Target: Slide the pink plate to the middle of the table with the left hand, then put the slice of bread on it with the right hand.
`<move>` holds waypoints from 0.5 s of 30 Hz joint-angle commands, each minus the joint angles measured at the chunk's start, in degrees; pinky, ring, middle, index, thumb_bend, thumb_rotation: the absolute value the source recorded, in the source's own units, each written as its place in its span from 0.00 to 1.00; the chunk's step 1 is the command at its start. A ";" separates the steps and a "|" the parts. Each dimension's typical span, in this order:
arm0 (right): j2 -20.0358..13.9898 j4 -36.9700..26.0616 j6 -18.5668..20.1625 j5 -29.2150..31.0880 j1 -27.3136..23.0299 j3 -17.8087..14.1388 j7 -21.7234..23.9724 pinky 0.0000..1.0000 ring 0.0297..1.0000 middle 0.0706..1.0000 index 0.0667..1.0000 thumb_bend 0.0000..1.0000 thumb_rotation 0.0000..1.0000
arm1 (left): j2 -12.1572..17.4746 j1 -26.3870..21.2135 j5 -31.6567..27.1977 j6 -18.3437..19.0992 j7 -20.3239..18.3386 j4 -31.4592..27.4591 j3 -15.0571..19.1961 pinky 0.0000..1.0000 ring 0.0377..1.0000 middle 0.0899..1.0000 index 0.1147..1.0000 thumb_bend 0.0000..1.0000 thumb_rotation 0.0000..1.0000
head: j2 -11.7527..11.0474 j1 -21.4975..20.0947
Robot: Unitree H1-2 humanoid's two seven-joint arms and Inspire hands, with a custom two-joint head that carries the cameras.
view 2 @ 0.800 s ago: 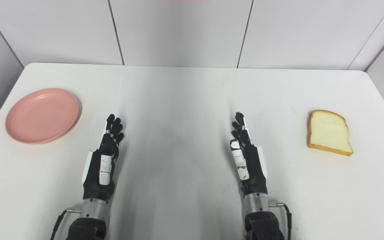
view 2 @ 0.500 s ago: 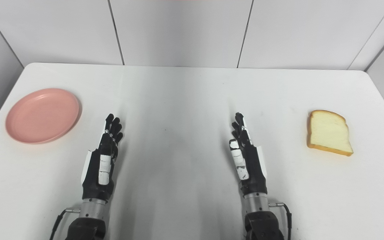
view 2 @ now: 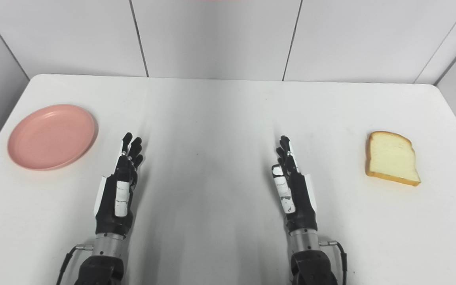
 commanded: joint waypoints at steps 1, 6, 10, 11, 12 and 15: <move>0.28 -0.44 0.00 0.31 0.40 -0.23 -0.16 1.00 0.98 0.99 0.98 0.89 1.00 | -0.36 -1.07 0.26 -0.77 0.36 -1.74 -0.01 1.00 1.00 0.97 1.00 0.92 1.00 | -0.12 0.16; -0.06 0.48 -0.67 0.89 0.74 -0.43 0.15 0.99 0.98 0.99 0.98 0.90 1.00 | -0.84 -0.88 -0.09 -1.84 0.39 -0.43 -0.19 1.00 1.00 0.97 1.00 0.92 1.00 | -4.19 2.13; -0.92 2.47 -2.34 1.21 0.97 -0.76 0.42 1.00 0.98 0.99 0.98 0.90 1.00 | -1.15 -0.84 1.00 -4.53 0.75 2.60 -0.86 1.00 1.00 0.98 1.00 0.93 1.00 | -6.99 4.67; -1.14 2.90 -2.69 1.38 0.92 -0.86 0.53 1.00 0.98 1.00 0.99 0.90 1.00 | -1.31 -0.96 1.32 -5.06 0.95 3.29 -0.97 1.00 1.00 0.97 1.00 0.93 1.00 | -6.99 4.67; -1.50 3.52 -3.28 1.72 0.81 -1.02 0.75 1.00 0.99 1.00 0.99 0.89 1.00 | -1.52 -1.14 1.94 -5.80 1.23 4.08 -1.20 1.00 1.00 0.97 1.00 0.93 1.00 | -7.49 5.90; -2.47 5.08 -4.61 2.71 0.58 -1.52 1.31 1.00 1.00 1.00 0.99 0.88 1.00 | -2.14 -1.44 4.20 -7.34 2.00 5.54 -1.78 1.00 1.00 0.98 1.00 0.93 1.00 | -8.16 8.30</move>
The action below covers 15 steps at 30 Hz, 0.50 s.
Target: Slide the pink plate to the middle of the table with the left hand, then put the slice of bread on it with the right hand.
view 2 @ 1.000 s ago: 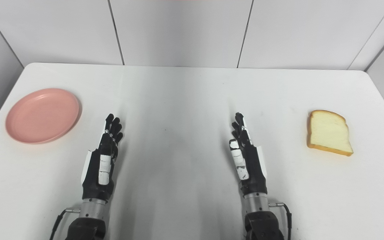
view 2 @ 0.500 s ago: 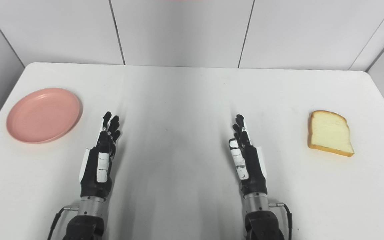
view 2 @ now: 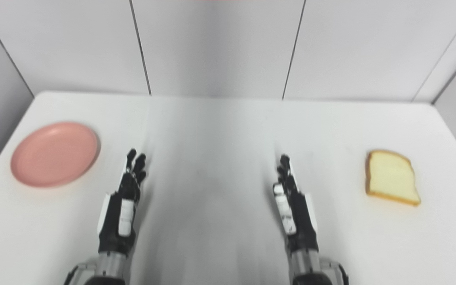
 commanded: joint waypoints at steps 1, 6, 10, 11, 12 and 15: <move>-1.67 3.53 -3.86 1.06 0.96 -1.15 0.90 1.00 1.00 1.00 0.99 0.88 1.00 | -1.04 0.19 2.11 -2.59 1.35 1.87 -1.07 1.00 1.00 0.98 1.00 0.93 1.00 | -0.18 0.52; -2.93 5.60 -5.59 3.73 0.97 -1.61 1.94 1.00 1.00 1.00 1.00 0.85 1.00 | -2.18 0.22 3.81 -3.48 2.40 3.22 -1.70 1.00 1.00 0.99 1.00 0.95 1.00 | -2.31 3.15; -3.44 7.50 -6.97 4.54 0.42 -1.65 2.45 1.00 1.00 1.00 1.00 0.84 1.00 | -2.54 -0.26 3.92 -4.70 2.98 4.69 -1.61 1.00 1.00 0.98 1.00 0.95 1.00 | -3.25 4.24; -3.44 7.80 -7.15 4.75 0.31 -1.68 2.52 1.00 1.00 1.00 1.00 0.83 1.00 | -2.57 -0.37 3.92 -4.97 3.06 4.98 -1.55 1.00 1.00 0.99 1.00 0.94 1.00 | -3.25 4.24; -3.46 8.08 -7.24 5.05 0.17 -1.68 2.72 1.00 1.00 1.00 1.00 0.83 1.00 | -2.54 -0.53 4.03 -5.33 3.18 5.31 -1.48 1.00 1.00 0.99 1.00 0.94 1.00 | -3.30 4.40; -3.32 8.57 -7.32 5.37 -0.04 -1.72 2.90 1.00 1.00 1.00 1.00 0.84 1.00 | -2.51 -0.86 3.71 -6.21 3.50 5.88 -1.24 1.00 1.00 0.99 1.00 0.93 1.00 | -3.40 4.88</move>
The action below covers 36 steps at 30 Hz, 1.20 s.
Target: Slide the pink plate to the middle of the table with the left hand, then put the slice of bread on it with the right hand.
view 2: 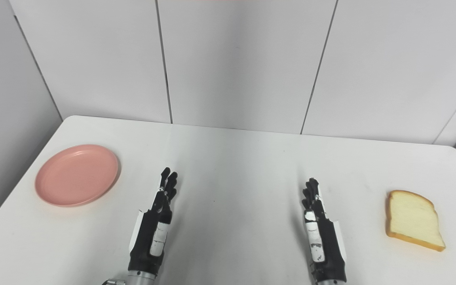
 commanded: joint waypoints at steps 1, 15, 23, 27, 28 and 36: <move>-0.36 4.94 -2.05 0.32 2.09 -0.55 0.66 1.00 1.00 1.00 1.00 0.85 1.00 | -0.21 0.39 0.03 -2.29 1.22 2.63 0.22 1.00 1.00 0.98 1.00 0.94 1.00 | -0.04 0.21; 0.19 4.96 -1.05 -0.90 1.48 -0.26 0.10 1.00 1.00 1.00 1.00 0.85 1.00 | 6.56 -7.75 -8.33 -4.54 1.82 -2.72 10.16 0.89 0.81 0.81 0.76 0.94 1.00 | 1.25 0.19; 0.31 4.96 -1.19 -0.51 1.55 -0.46 0.33 1.00 0.99 0.98 0.98 0.84 1.00 | 14.47 -16.94 -11.98 -4.83 2.70 2.59 17.74 0.81 0.77 0.75 0.69 0.98 1.00 | 1.53 -0.75; 0.35 5.05 -1.25 -0.56 1.53 -0.27 0.47 1.00 0.99 0.98 0.99 0.86 1.00 | 17.63 -20.72 -12.55 -2.71 2.57 2.05 20.09 0.77 0.74 0.73 0.66 1.00 1.00 | 1.51 -0.86; 0.41 5.05 -1.17 -0.69 1.54 -0.21 0.41 1.00 0.99 0.98 0.99 0.86 1.00 | 18.65 -21.41 -12.98 -2.66 2.14 2.46 20.50 0.78 0.74 0.73 0.67 1.00 1.00 | 1.44 -1.02; 1.00 4.84 -0.81 -1.88 1.50 0.16 -0.19 1.00 0.99 0.98 0.97 0.86 1.00 | 26.95 -27.23 -17.89 0.61 0.32 8.37 24.37 0.89 0.81 0.77 0.69 1.00 0.94 | 1.44 -1.69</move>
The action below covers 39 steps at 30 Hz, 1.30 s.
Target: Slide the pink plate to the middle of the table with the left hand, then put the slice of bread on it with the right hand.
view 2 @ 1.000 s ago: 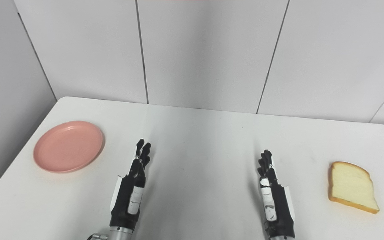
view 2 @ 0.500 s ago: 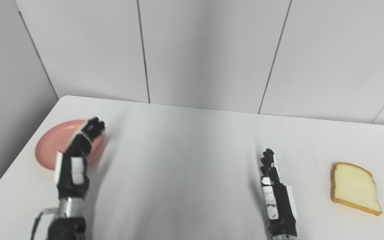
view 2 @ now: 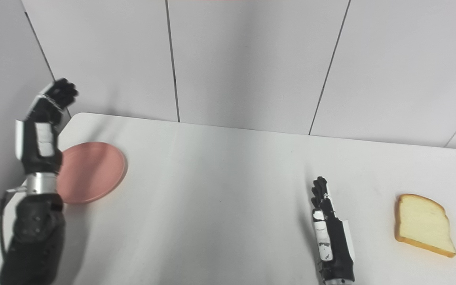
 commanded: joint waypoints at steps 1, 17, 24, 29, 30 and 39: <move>0.72 4.02 -0.83 -0.50 2.82 0.26 -0.18 1.00 0.99 0.98 0.97 0.86 1.00 | 2.43 -2.98 0.01 -0.09 -0.31 0.53 0.47 0.88 0.81 0.77 0.68 1.00 0.95 | 0.03 0.05; 1.27 2.97 0.02 -2.36 3.09 0.53 -0.51 1.00 0.98 0.98 0.97 0.85 1.00 | 9.25 -6.03 -3.37 1.40 -2.00 10.60 3.18 0.85 0.83 0.79 0.72 1.00 0.97 | 0.78 -0.63; 1.59 2.08 0.39 -2.27 3.33 0.56 -0.31 1.00 0.98 0.97 0.97 0.85 1.00 | 8.66 -6.67 -5.48 1.11 -2.49 18.05 3.80 0.85 0.82 0.75 0.73 1.00 0.92 | 1.27 -0.80; 1.65 1.43 1.22 -2.52 3.47 0.62 -0.39 1.00 0.99 0.98 0.97 0.84 1.00 | 8.52 -7.95 -4.87 -0.79 -1.55 25.74 3.54 0.88 0.83 0.79 0.75 0.97 0.93 | 1.59 -1.10; 1.70 1.28 1.36 -2.51 3.52 0.63 -0.40 1.00 0.99 0.98 0.97 0.85 1.00 | 8.69 -8.24 -4.44 -1.65 -1.34 27.83 3.38 0.87 0.81 0.78 0.75 0.96 0.91 | 1.75 -1.25; 1.86 0.65 1.98 -2.73 3.60 0.71 -0.34 1.00 0.99 0.97 0.97 0.85 1.00 | 9.97 -10.14 -2.48 -5.95 -0.61 39.98 2.88 0.72 0.75 0.73 0.73 0.99 0.92 | 2.09 -1.44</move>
